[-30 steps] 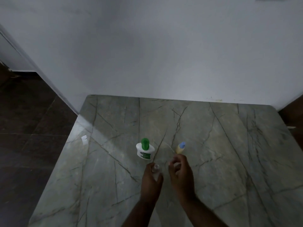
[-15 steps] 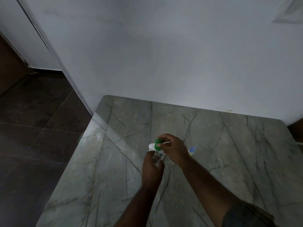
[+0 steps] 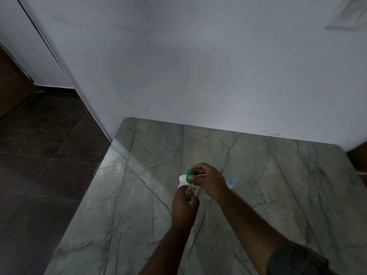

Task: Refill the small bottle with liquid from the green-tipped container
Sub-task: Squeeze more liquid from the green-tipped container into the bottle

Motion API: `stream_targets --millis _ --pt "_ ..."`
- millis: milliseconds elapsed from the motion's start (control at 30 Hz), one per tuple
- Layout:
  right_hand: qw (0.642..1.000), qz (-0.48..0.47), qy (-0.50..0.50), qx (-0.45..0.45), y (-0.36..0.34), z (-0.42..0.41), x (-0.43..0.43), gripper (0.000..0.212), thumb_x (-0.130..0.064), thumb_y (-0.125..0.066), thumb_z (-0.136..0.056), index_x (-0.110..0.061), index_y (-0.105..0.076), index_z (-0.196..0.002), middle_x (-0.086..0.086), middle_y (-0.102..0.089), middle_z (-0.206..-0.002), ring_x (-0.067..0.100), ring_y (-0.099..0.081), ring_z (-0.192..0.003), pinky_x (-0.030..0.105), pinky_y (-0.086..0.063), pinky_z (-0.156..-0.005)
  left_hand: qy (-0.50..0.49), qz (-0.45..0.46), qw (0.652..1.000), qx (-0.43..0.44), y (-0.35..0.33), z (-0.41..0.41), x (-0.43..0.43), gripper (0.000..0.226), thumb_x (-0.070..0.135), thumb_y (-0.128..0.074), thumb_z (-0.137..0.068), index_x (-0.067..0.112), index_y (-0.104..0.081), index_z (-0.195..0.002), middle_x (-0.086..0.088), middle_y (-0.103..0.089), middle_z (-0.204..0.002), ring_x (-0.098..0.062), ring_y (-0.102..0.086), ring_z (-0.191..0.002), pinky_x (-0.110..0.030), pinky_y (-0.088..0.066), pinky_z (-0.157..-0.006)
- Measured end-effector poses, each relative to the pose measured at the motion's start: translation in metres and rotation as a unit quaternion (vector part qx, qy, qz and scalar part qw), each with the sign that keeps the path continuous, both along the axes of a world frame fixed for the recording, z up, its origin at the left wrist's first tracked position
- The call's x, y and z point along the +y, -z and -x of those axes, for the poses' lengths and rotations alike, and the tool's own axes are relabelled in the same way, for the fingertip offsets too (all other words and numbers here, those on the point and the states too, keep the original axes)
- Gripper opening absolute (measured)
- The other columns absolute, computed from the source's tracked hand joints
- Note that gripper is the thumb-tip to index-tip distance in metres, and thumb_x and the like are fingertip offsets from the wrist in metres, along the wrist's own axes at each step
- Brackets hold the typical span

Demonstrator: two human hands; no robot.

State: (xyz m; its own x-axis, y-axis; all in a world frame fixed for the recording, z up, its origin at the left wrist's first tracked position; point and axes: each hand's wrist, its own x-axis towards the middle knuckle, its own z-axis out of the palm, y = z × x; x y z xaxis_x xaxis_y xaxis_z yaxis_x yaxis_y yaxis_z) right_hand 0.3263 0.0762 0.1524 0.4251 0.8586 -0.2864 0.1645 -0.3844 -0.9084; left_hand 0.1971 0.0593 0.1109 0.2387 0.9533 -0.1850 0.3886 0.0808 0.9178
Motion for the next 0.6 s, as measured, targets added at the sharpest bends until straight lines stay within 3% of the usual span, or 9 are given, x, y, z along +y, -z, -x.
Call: stream_targets --millis 200,367,600 --pt "0.999 0.008 -0.024 -0.020 -0.006 -0.003 -0.002 0.028 -0.018 -0.080 -0.072 -0.022 -0.070 -0.098 -0.001 -0.075 -0.090 0.019 -0.070 -0.087 0.043 -0.059 -0.082 -0.004 -0.016 1.000 -0.005 -0.004 -0.008 0.002 0.023 0.021 -0.071 -0.086 0.027 -0.061 -0.105 0.011 -0.068 -0.092 0.004 -0.063 -0.081 -0.005 -0.043 -0.063" --pt "0.998 0.027 -0.052 -0.020 -0.011 -0.003 0.001 0.023 -0.014 -0.077 -0.076 -0.021 -0.069 -0.097 0.001 -0.071 -0.092 0.022 -0.070 -0.086 0.038 -0.061 -0.075 -0.013 -0.016 1.000 -0.020 0.001 -0.008 0.003 0.023 0.017 -0.070 -0.087 0.024 -0.062 -0.108 0.009 -0.070 -0.094 0.001 -0.065 -0.084 -0.011 -0.047 -0.069" --pt "0.995 0.037 -0.038 -0.083 -0.011 -0.004 0.007 0.015 -0.023 -0.075 -0.079 -0.021 -0.071 -0.093 -0.001 -0.072 -0.091 0.014 -0.067 -0.085 0.039 -0.057 -0.078 -0.016 -0.019 1.000 -0.011 0.003 -0.009 0.009 0.031 0.015 -0.072 -0.086 0.038 -0.055 -0.098 0.015 -0.066 -0.088 0.010 -0.062 -0.083 -0.006 -0.046 -0.064"
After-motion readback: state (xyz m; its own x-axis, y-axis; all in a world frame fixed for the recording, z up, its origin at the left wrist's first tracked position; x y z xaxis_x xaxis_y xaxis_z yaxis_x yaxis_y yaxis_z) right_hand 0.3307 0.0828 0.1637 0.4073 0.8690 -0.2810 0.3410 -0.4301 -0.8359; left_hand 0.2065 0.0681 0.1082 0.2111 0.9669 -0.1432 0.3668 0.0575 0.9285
